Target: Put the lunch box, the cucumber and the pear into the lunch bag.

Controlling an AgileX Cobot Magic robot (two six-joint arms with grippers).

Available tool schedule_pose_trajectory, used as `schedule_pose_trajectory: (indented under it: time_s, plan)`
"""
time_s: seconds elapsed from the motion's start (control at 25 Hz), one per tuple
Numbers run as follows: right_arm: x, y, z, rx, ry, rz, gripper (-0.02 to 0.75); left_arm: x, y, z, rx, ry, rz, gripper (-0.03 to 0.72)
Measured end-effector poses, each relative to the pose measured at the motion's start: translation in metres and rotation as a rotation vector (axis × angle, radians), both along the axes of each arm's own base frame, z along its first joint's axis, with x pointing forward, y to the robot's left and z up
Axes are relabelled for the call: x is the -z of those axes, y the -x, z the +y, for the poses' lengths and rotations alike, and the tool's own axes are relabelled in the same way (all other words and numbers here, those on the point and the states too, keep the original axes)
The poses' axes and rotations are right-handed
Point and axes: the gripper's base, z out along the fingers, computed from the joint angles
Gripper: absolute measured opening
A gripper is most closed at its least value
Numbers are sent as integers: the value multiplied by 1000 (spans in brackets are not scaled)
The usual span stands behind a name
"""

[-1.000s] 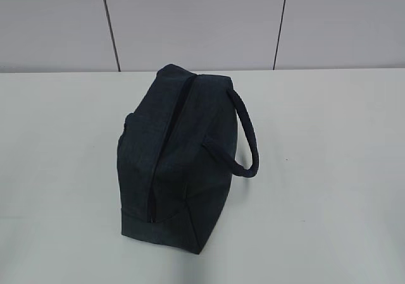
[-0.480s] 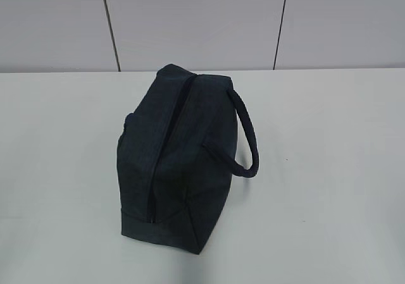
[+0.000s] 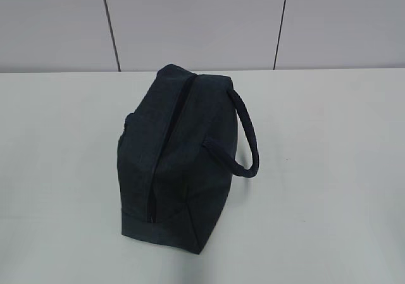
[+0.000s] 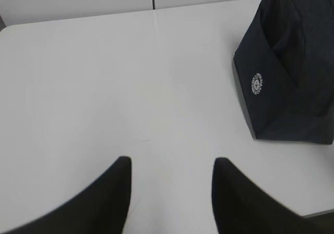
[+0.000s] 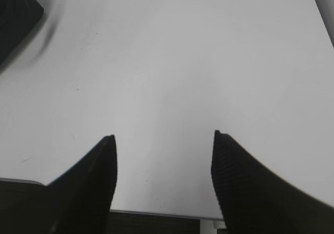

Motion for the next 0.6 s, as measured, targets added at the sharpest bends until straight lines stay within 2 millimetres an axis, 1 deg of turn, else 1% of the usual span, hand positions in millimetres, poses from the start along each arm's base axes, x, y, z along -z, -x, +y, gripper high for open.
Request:
schedule_pose_trajectory:
  time_s: [0.6]
  plan:
    - [0,0,0,0,0,0,457,0,0,0,0,0,0,298]
